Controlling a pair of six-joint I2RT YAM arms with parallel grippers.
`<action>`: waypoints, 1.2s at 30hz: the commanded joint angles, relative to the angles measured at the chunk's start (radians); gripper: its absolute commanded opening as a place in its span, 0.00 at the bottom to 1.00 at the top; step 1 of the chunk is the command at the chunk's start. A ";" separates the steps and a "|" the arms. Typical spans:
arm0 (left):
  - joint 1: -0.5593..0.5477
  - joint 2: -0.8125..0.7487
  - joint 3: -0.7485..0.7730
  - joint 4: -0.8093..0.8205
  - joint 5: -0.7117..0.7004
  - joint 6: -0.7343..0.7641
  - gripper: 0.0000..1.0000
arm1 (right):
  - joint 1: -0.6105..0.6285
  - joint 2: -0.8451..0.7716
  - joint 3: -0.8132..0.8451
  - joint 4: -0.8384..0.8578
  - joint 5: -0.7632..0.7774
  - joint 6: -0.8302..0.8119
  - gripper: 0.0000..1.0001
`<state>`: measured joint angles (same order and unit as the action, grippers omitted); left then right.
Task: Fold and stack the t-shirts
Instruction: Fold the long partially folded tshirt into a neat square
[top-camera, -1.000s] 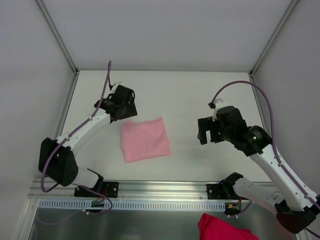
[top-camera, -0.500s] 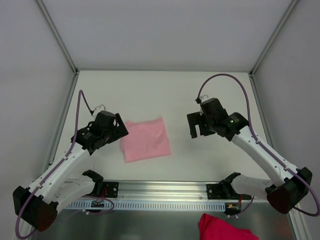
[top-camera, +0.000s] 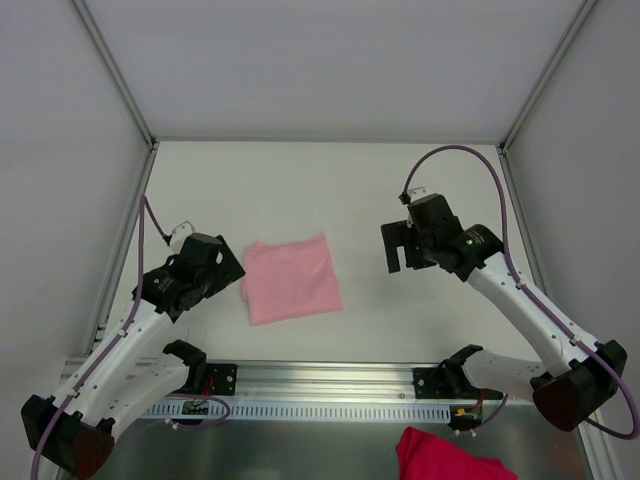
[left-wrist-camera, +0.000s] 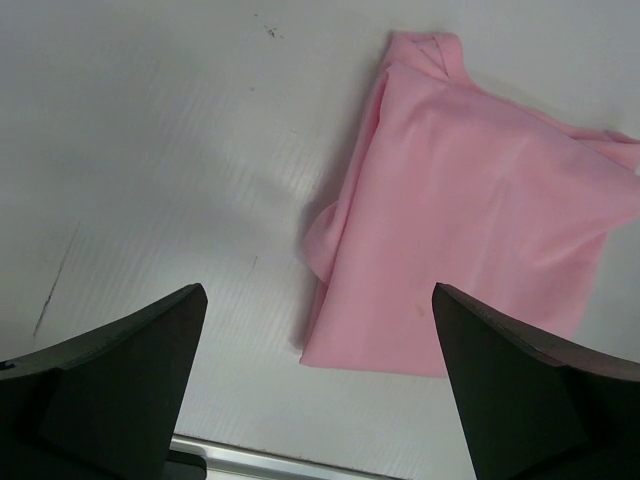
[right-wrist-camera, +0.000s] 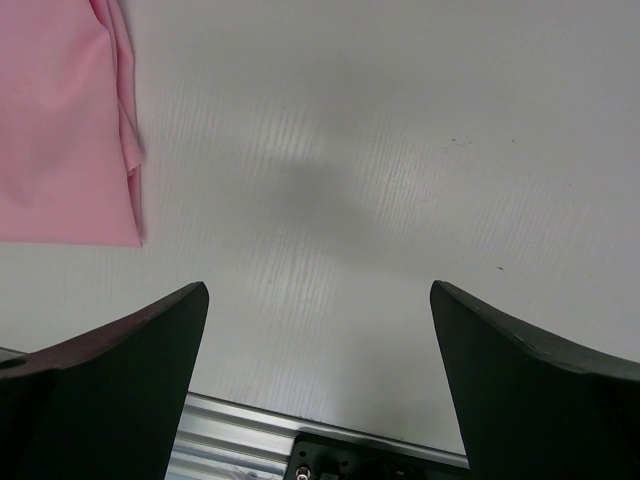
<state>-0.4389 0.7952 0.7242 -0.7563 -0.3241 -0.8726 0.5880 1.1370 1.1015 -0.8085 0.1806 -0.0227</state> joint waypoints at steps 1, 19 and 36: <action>0.026 -0.019 -0.034 0.012 -0.029 -0.022 0.99 | -0.028 -0.043 0.037 -0.012 0.022 -0.020 1.00; 0.265 0.036 -0.095 0.106 0.097 0.075 0.99 | -0.128 -0.043 0.015 -0.003 -0.066 -0.049 1.00; 0.282 0.076 -0.080 0.143 0.145 0.092 0.99 | -0.134 -0.051 -0.009 0.019 -0.070 -0.040 1.00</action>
<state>-0.1692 0.8658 0.6296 -0.6353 -0.1944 -0.8009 0.4625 1.1118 1.0981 -0.8146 0.1173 -0.0582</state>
